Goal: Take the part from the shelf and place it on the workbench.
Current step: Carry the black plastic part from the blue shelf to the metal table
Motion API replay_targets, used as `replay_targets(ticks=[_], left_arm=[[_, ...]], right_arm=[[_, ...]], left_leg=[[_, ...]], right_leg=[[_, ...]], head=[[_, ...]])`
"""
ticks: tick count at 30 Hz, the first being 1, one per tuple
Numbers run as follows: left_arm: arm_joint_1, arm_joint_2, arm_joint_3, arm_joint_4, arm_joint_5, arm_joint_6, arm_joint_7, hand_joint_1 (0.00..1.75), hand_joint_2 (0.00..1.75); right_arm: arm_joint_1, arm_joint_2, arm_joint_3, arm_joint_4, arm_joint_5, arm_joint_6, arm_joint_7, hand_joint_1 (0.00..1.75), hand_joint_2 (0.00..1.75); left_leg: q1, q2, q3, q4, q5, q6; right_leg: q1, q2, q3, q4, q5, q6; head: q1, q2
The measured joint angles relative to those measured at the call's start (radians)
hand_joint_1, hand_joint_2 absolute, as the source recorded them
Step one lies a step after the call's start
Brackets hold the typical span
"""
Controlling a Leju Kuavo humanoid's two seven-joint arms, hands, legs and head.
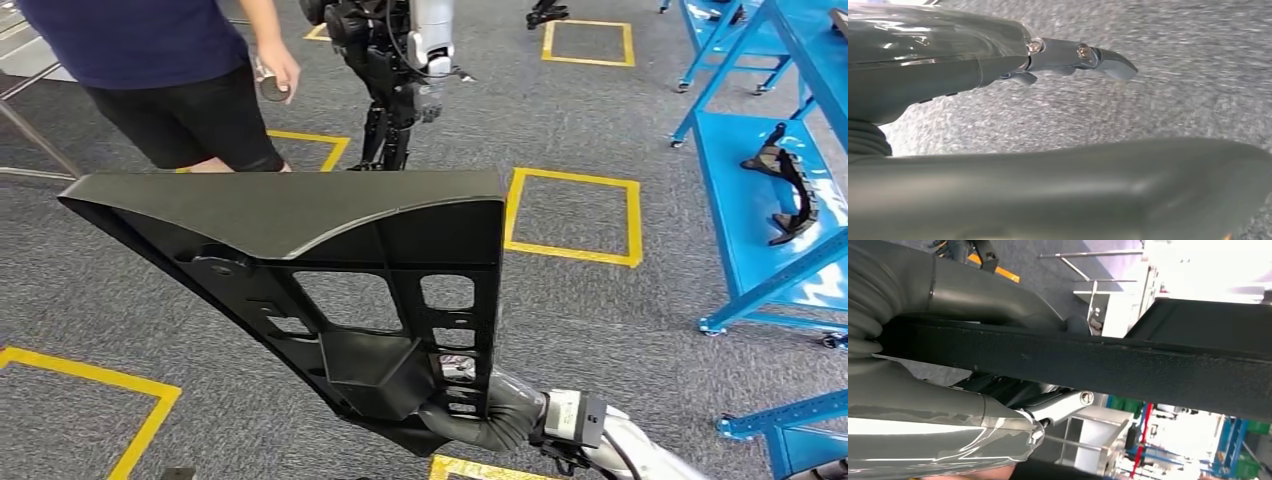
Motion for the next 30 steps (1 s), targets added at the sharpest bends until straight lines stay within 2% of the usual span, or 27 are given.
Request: replay_targets(ticks=[2,3,4,6,8,9,10,11,12,13,14,15,16,17,18,19,20,21,22,24,25,26,27,28,29,30], left_arm=[[-0.001,0.000,-0.001,0.000,-0.006,-0.005,0.006,0.00,1.75],[-0.003,-0.001,-0.002,0.000,-0.009,-0.008,0.008,0.00,1.75],[-0.005,-0.002,-0.003,0.000,-0.013,-0.012,0.010,0.00,1.75],[-0.005,-0.003,-0.005,0.000,-0.018,-0.015,0.012,0.00,1.75],[-0.005,-0.005,-0.006,0.000,-0.019,-0.016,0.015,0.00,1.75],[-0.008,-0.006,-0.006,0.000,-0.018,-0.017,0.016,0.00,1.75],[-0.011,-0.008,-0.007,0.000,-0.017,-0.017,0.015,0.00,1.75],[-0.014,-0.009,-0.007,0.000,-0.016,-0.018,0.013,0.00,1.75],[-0.015,-0.010,-0.007,0.000,-0.014,-0.019,0.012,0.00,1.75],[-0.015,-0.012,-0.007,0.000,-0.013,-0.019,0.011,0.00,1.75],[-0.013,-0.013,-0.007,0.000,-0.013,-0.019,0.011,0.00,1.75],[-0.012,-0.014,-0.007,0.000,-0.013,-0.019,0.011,0.00,1.75],[-0.012,-0.016,-0.006,0.000,-0.012,-0.019,0.011,0.00,1.75],[-0.013,-0.017,-0.006,0.000,-0.011,-0.019,0.009,0.00,1.75],[-0.013,-0.019,-0.006,0.000,-0.010,-0.019,0.008,0.00,1.75],[-0.013,-0.021,-0.006,0.000,-0.008,-0.019,0.006,0.00,1.75],[-0.012,-0.022,-0.006,0.000,-0.007,-0.020,0.006,0.00,1.75],[-0.010,-0.023,-0.006,0.000,-0.006,-0.021,0.005,0.00,1.75],[-0.007,-0.024,-0.006,0.000,-0.005,-0.021,0.005,0.00,1.75],[-0.006,-0.027,-0.006,0.001,-0.002,-0.022,0.004,0.00,1.75],[-0.008,-0.028,-0.006,0.001,-0.001,-0.023,0.003,0.00,1.75],[-0.009,-0.028,-0.006,0.001,0.000,-0.024,0.003,0.00,1.75],[-0.010,-0.028,-0.006,0.001,0.000,-0.025,0.002,0.00,1.75],[-0.009,-0.028,-0.006,0.001,0.001,-0.025,0.002,0.00,1.75],[-0.008,-0.028,-0.005,0.001,0.001,-0.025,0.002,0.00,1.75],[-0.006,-0.028,-0.005,0.001,0.001,-0.025,0.001,0.00,1.75]], right_arm=[[0.002,0.000,0.000,-0.001,0.002,-0.003,0.000,1.75,1.75],[0.005,-0.001,0.000,-0.001,0.005,-0.004,0.000,1.75,1.75],[0.008,-0.002,-0.001,-0.002,0.008,-0.006,0.000,1.75,1.75],[0.017,-0.004,-0.001,-0.004,0.015,-0.011,0.001,1.75,1.75],[0.025,-0.007,-0.002,-0.010,0.019,-0.014,0.001,1.75,1.75],[0.030,-0.009,-0.002,-0.013,0.019,-0.015,0.002,1.75,1.75],[0.036,-0.012,-0.002,-0.015,0.019,-0.016,0.002,1.75,1.75],[0.044,-0.015,-0.003,-0.016,0.019,-0.016,0.002,1.75,1.75],[0.051,-0.018,-0.003,-0.016,0.020,-0.016,0.003,1.75,1.75],[0.056,-0.020,-0.003,-0.016,0.020,-0.015,0.003,1.75,1.75],[0.060,-0.021,-0.003,-0.016,0.020,-0.015,0.004,1.75,1.75],[0.061,-0.022,-0.003,-0.016,0.020,-0.015,0.004,1.75,1.75],[0.061,-0.022,-0.003,-0.016,0.020,-0.015,0.004,1.75,1.75],[0.061,-0.023,-0.004,-0.016,0.020,-0.015,0.004,1.75,1.75],[0.061,-0.024,-0.004,-0.016,0.020,-0.014,0.004,1.75,1.75],[0.060,-0.024,-0.004,-0.016,0.020,-0.013,0.005,1.75,1.75],[0.058,-0.025,-0.004,-0.016,0.020,-0.012,0.006,1.75,1.75],[0.056,-0.024,-0.004,-0.016,0.020,-0.011,0.008,1.75,1.75],[0.052,-0.024,-0.004,-0.016,0.019,-0.009,0.010,1.75,1.75],[0.047,-0.022,-0.004,-0.016,0.019,-0.003,0.011,1.75,1.75],[0.046,-0.021,-0.004,-0.016,0.019,-0.001,0.012,1.75,1.75],[0.046,-0.021,-0.004,-0.015,0.018,0.000,0.012,1.75,1.75],[0.046,-0.021,-0.004,-0.015,0.018,0.000,0.012,1.75,1.75],[0.046,-0.021,-0.004,-0.015,0.018,0.001,0.012,1.75,1.75],[0.046,-0.020,-0.004,-0.015,0.018,0.002,0.012,1.75,1.75],[0.045,-0.020,-0.004,-0.015,0.018,0.003,0.012,1.75,1.75]], left_leg=[[-0.002,0.034,0.070,-0.133,0.054,0.001],[-0.005,0.049,0.092,-0.175,0.066,0.006],[-0.009,0.057,0.100,-0.190,0.065,0.013],[-0.013,0.046,0.099,-0.192,0.062,0.028],[-0.010,0.031,0.101,-0.195,0.064,0.041],[-0.008,0.024,0.102,-0.197,0.064,0.046],[-0.008,0.016,0.102,-0.197,0.064,0.051],[-0.009,0.007,0.103,-0.197,0.063,0.054],[-0.011,-0.004,0.103,-0.197,0.063,0.056],[-0.013,-0.014,0.104,-0.197,0.062,0.056],[-0.014,-0.025,0.105,-0.197,0.062,0.057],[-0.014,-0.037,0.108,-0.196,0.061,0.057],[-0.014,-0.048,0.110,-0.196,0.060,0.056],[-0.015,-0.060,0.110,-0.195,0.059,0.054],[-0.014,-0.071,0.108,-0.194,0.058,0.051],[-0.013,-0.081,0.105,-0.194,0.058,0.047],[-0.011,-0.092,0.102,-0.194,0.060,0.042],[-0.010,-0.101,0.100,-0.195,0.061,0.036],[-0.010,-0.097,0.099,-0.194,0.059,0.031],[-0.013,-0.060,0.084,-0.157,0.031,0.022],[-0.012,-0.035,0.064,-0.110,0.003,0.017],[-0.011,-0.019,0.033,-0.046,-0.029,0.013],[-0.008,-0.013,0.001,0.020,-0.055,0.009],[-0.006,-0.011,-0.020,0.062,-0.065,0.005],[-0.003,-0.009,-0.024,0.069,-0.056,0.003],[-0.001,-0.004,-0.008,0.036,-0.029,0.001]], right_leg=[[0.001,-0.019,0.009,0.002,-0.010,0.011],[0.003,-0.026,0.013,0.003,-0.014,0.017],[0.005,-0.034,0.015,0.004,-0.017,0.023],[0.004,-0.046,0.021,0.002,-0.022,0.032],[0.000,-0.021,0.016,0.025,-0.046,0.039],[-0.002,0.002,-0.001,0.064,-0.071,0.041],[-0.002,0.024,-0.030,0.124,-0.101,0.040],[-0.002,0.036,-0.067,0.195,-0.131,0.039],[-0.001,0.042,-0.102,0.257,-0.149,0.038],[-0.001,0.045,-0.125,0.290,-0.149,0.037],[0.000,0.047,-0.131,0.286,-0.128,0.035],[0.000,0.053,-0.117,0.240,-0.090,0.033],[0.000,0.068,-0.091,0.171,-0.046,0.030],[0.000,0.092,-0.066,0.106,-0.014,0.027],[-0.001,0.113,-0.045,0.055,0.006,0.025],[-0.001,0.128,-0.035,0.029,0.011,0.023],[0.000,0.132,-0.032,0.021,0.008,0.021],[0.000,0.123,-0.030,0.017,0.007,0.019],[-0.001,0.112,-0.027,0.014,0.009,0.014],[-0.004,0.086,-0.019,0.006,0.010,0.004],[-0.004,0.071,-0.016,0.005,0.009,0.000],[-0.003,0.056,-0.014,0.005,0.007,-0.003],[-0.003,0.041,-0.013,0.005,0.005,-0.004],[-0.003,0.028,-0.011,0.005,0.003,-0.004],[-0.003,0.015,-0.009,0.005,0.000,-0.003],[-0.004,0.004,-0.006,0.005,-0.003,0.000]], head=[[0.000,0.000],[0.000,0.000],[0.001,0.000],[0.002,0.000],[0.002,0.000],[0.002,0.000],[0.002,0.000],[0.002,0.000],[0.002,0.000],[0.002,0.000],[0.002,0.000],[0.002,0.000],[0.002,0.000],[0.002,0.000],[0.002,0.000],[0.002,0.000],[0.002,0.000],[0.002,0.000],[0.002,0.000],[0.001,0.000],[0.001,0.000],[0.001,0.000],[0.001,0.000],[0.001,0.000],[0.001,0.000],[0.001,0.000]])
